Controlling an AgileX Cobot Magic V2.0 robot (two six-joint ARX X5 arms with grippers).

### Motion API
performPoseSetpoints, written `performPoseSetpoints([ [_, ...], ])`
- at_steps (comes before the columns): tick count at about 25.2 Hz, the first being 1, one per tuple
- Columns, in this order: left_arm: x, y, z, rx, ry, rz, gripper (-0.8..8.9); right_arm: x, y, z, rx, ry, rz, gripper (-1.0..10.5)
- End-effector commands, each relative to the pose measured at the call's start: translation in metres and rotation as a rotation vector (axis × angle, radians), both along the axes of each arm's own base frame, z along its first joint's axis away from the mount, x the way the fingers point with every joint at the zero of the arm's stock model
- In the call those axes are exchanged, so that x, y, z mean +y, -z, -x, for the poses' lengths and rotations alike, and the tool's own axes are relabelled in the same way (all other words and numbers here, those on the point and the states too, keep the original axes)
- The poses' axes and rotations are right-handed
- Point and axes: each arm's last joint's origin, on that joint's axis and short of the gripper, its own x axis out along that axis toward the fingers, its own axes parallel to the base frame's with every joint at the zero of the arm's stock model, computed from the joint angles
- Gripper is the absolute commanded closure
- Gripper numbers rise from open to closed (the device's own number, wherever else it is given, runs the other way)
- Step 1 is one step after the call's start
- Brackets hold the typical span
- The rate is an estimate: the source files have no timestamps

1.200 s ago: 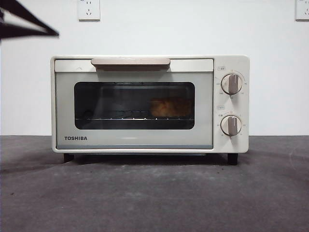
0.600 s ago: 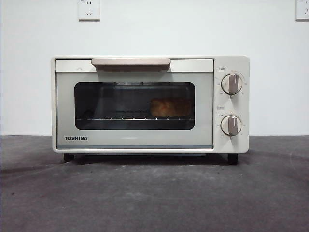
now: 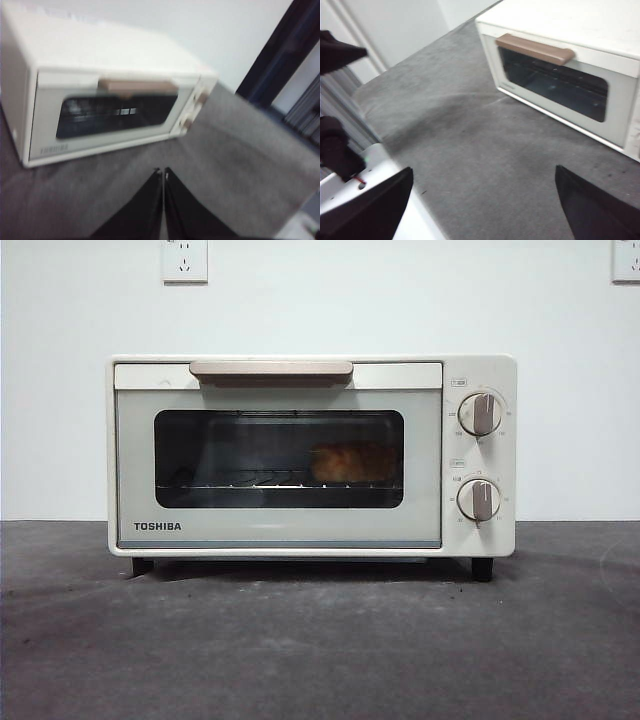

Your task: The left arm flap open the oven, the right arm pick bread and place it into oven, the left arm flap close the oven

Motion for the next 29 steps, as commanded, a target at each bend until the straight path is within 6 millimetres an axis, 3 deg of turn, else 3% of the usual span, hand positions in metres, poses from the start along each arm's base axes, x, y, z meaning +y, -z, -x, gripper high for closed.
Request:
performPoseSetpoints([
  [1,0.0001,0.0002,0.0026,-0.014,0.008,-0.049,8.03,0.0001,-0.0053,0.0014,-0.027,-0.018,-0.002,4.9],
  [7,0.0002,0.0016,0.0029,0.004,0.007,-0.05,8.03,0.0,-0.0052,0.0013,-0.026,-0.015,-0.002,5.0],
  [9,0.0002,0.0006,0.0026,-0.008,0.007,-0.05,8.03,-0.0001,-0.0046,0.0014,-0.018,-0.014,0.002,6.7],
  [11,0.0002,0.0003,0.0024,-0.012,0.005,-0.051,8.03,-0.0003,-0.0035,0.0016,-0.01,-0.013,0.011,9.7],
  [12,0.0004,0.0004,0.0023,-0.011,-0.002,-0.052,8.03,-0.0004,-0.0034,0.0014,-0.012,-0.006,0.013,9.2],
  [29,0.0005,0.0011,0.0024,-0.001,-0.009,-0.052,8.03,0.0005,-0.0083,-0.0006,-0.058,0.013,-0.016,9.3],
])
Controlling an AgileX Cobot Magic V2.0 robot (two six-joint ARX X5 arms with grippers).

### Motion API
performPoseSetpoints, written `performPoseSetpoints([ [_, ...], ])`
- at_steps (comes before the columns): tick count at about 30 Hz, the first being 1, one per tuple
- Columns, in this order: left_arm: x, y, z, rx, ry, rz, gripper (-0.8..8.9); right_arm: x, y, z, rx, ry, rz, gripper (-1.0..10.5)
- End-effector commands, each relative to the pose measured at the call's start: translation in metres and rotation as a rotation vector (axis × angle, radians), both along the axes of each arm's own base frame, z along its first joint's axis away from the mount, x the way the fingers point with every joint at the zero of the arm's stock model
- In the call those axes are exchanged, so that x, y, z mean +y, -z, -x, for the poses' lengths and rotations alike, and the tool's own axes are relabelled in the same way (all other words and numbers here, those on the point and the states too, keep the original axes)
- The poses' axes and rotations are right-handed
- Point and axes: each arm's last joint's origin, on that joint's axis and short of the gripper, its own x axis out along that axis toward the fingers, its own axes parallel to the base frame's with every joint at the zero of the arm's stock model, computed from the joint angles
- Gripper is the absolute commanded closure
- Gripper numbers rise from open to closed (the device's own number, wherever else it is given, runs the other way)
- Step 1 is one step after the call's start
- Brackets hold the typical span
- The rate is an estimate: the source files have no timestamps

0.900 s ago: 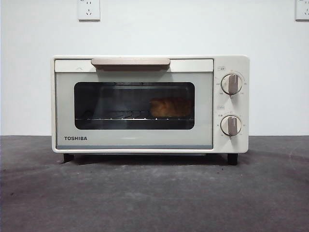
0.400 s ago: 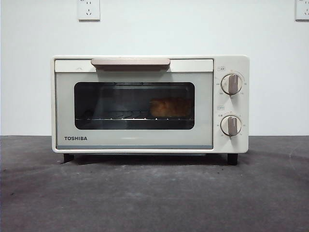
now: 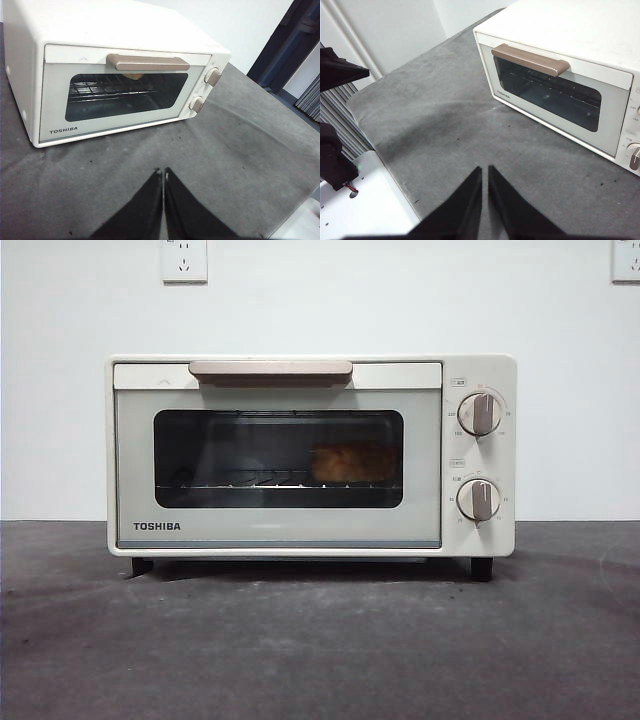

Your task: The left arm flap open the oven, the right arm pick bread and place it into oven, the left arm flap close the oven

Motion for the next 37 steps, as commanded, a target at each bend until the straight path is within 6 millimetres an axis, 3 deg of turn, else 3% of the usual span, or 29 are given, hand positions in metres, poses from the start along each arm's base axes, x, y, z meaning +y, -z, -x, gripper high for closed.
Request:
performPoseSetpoints([
  [1,0.0,-0.004,0.001,-0.03,0.003,-0.008,8.03,0.0,-0.006,0.001,-0.024,-0.011,-0.009,9.3],
  [9,0.0,-0.002,-0.001,-0.039,0.004,-0.009,8.03,0.0,-0.006,0.001,-0.024,-0.011,-0.009,9.3],
  [14,0.0,0.009,-0.017,-0.198,-0.021,-0.038,8.03,0.0,-0.006,0.001,-0.025,-0.011,-0.01,9.3],
  [20,0.005,0.056,-0.035,-0.281,-0.232,-0.039,8.03,0.001,-0.007,0.001,-0.033,-0.011,-0.017,9.3],
  [26,0.011,0.104,-0.046,-0.221,-0.441,-0.089,8.03,0.001,-0.007,0.0,-0.034,-0.011,-0.019,9.3],
  [37,0.016,0.135,-0.052,-0.135,-0.613,-0.157,8.03,0.001,-0.009,0.0,-0.054,-0.011,-0.035,9.3],
])
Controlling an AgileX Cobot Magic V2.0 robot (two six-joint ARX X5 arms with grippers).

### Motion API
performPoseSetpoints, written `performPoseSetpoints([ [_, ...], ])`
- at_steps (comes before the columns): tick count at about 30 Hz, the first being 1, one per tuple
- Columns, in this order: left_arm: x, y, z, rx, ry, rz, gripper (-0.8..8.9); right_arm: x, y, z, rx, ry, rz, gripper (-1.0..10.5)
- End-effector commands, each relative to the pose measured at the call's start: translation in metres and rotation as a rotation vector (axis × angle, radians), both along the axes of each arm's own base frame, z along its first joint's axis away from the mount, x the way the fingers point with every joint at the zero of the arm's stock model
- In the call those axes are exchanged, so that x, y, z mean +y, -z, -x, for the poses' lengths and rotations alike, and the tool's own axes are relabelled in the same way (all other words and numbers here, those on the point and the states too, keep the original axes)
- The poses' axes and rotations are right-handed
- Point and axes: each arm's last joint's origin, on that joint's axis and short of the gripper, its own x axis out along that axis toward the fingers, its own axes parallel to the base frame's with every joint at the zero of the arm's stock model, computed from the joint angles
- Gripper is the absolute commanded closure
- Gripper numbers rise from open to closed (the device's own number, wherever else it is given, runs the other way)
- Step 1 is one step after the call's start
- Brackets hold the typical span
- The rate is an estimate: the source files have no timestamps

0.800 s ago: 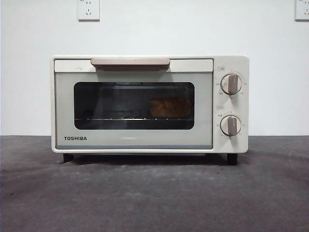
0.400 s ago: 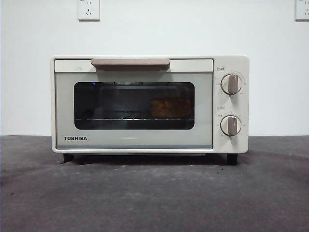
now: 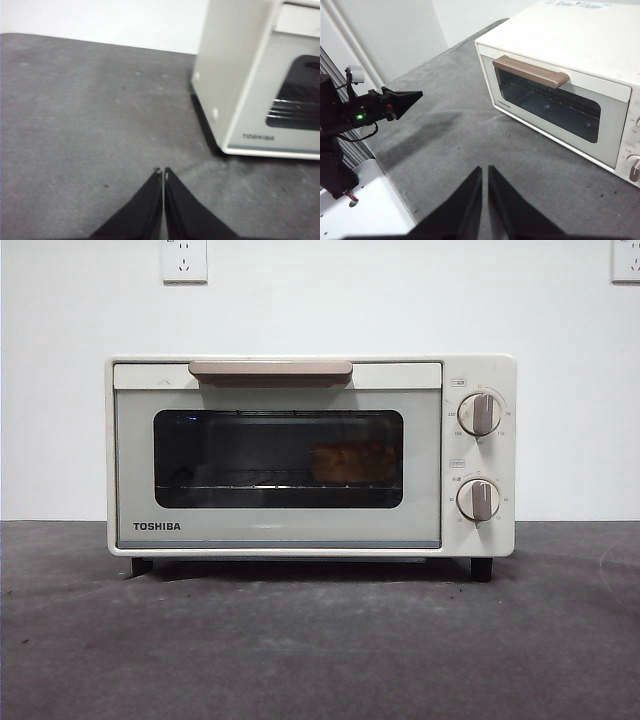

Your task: The left arm flap open the oven, the right arm pick bread and place it into oven, the left arm flap close the oven

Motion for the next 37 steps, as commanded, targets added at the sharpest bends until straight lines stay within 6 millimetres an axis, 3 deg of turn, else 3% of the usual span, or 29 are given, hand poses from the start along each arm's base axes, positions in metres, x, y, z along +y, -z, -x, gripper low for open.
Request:
performPoseSetpoints([
  [1,0.001,0.007,-0.001,0.019,-0.02,-0.009,8.03,0.0,-0.006,0.001,-0.026,-0.011,-0.012,9.3],
  [28,0.001,0.008,-0.001,0.021,-0.024,-0.03,8.03,-0.001,-0.006,0.002,-0.033,-0.005,-0.017,9.3],
  [32,0.001,0.008,-0.001,0.021,-0.024,-0.03,8.03,-0.011,-0.006,0.004,-0.058,0.053,-0.044,9.3],
  [37,0.001,0.008,-0.001,0.021,-0.024,-0.03,8.03,-0.029,0.016,0.0,-0.173,0.319,-0.076,9.3],
])
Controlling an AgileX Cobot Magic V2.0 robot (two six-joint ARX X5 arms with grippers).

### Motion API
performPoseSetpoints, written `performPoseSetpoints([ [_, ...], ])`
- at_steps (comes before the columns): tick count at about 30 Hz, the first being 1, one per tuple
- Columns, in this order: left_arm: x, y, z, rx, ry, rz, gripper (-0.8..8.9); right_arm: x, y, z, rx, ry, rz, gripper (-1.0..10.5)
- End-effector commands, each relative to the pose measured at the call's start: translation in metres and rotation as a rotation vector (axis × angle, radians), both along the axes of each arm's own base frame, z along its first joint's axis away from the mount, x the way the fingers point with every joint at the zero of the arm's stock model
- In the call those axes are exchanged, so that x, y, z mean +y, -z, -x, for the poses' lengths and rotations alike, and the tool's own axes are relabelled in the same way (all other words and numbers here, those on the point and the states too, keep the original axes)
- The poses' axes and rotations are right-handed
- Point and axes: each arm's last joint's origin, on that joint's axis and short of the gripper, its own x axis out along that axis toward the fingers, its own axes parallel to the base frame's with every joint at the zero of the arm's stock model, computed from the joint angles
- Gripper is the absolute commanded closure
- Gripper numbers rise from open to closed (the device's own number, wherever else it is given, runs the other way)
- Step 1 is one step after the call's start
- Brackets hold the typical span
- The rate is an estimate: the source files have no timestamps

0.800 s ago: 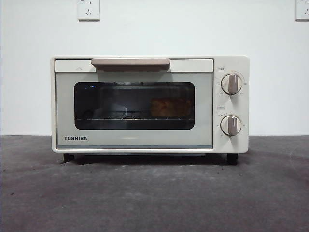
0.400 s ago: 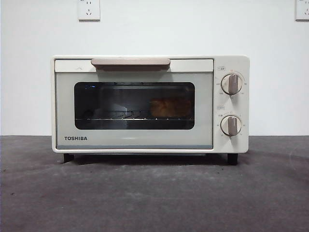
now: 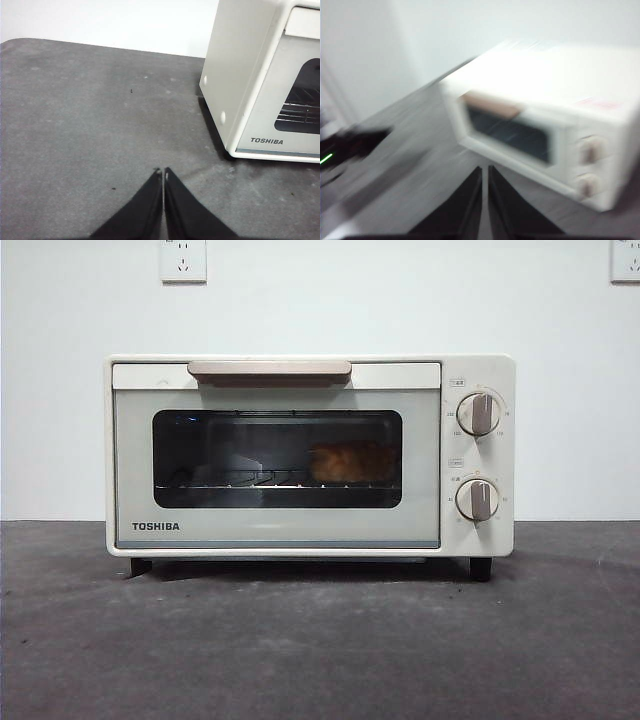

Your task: The left arm flap open the oven, the right arm pick bread and place it into oven, the left arm flap close the oven

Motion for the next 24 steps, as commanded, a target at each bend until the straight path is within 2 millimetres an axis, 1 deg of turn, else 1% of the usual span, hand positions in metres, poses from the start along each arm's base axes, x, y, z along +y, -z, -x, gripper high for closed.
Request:
performPoseSetpoints([
  [1,0.0,0.007,-0.001,0.025,-0.003,-0.018,8.03,-0.009,0.018,-0.006,-0.062,0.181,0.017,9.3],
  [2,0.0,0.007,-0.001,0.025,-0.003,-0.018,8.03,-0.012,0.026,-0.007,-0.085,0.254,0.027,9.3],
  [3,0.0,0.007,-0.001,0.025,-0.003,-0.018,8.03,-0.016,0.039,-0.01,-0.108,0.335,0.043,9.3],
  [5,0.0,0.007,-0.001,0.025,-0.003,-0.018,8.03,-0.021,0.06,-0.015,-0.131,0.415,0.076,9.3],
  [6,0.0,0.007,-0.001,0.025,-0.003,-0.018,8.03,-0.024,0.074,-0.018,-0.132,0.458,0.094,9.3],
  [9,0.0,0.007,-0.001,0.025,-0.003,-0.017,8.03,-0.03,0.112,-0.026,-0.118,0.565,0.155,9.3],
  [13,0.0,0.007,-0.001,0.025,-0.003,-0.017,8.03,-0.034,0.149,-0.032,-0.103,0.621,0.181,9.3],
  [18,0.0,0.007,-0.001,0.025,-0.003,-0.017,8.03,-0.036,0.176,-0.035,-0.11,0.655,0.191,9.3],
  [21,0.0,0.007,-0.001,0.025,-0.003,-0.017,8.03,-0.037,0.181,-0.034,-0.062,0.693,0.23,9.3],
  [24,0.0,0.007,-0.001,0.025,-0.003,-0.017,8.03,-0.037,0.181,-0.034,-0.072,0.689,0.252,9.3],
])
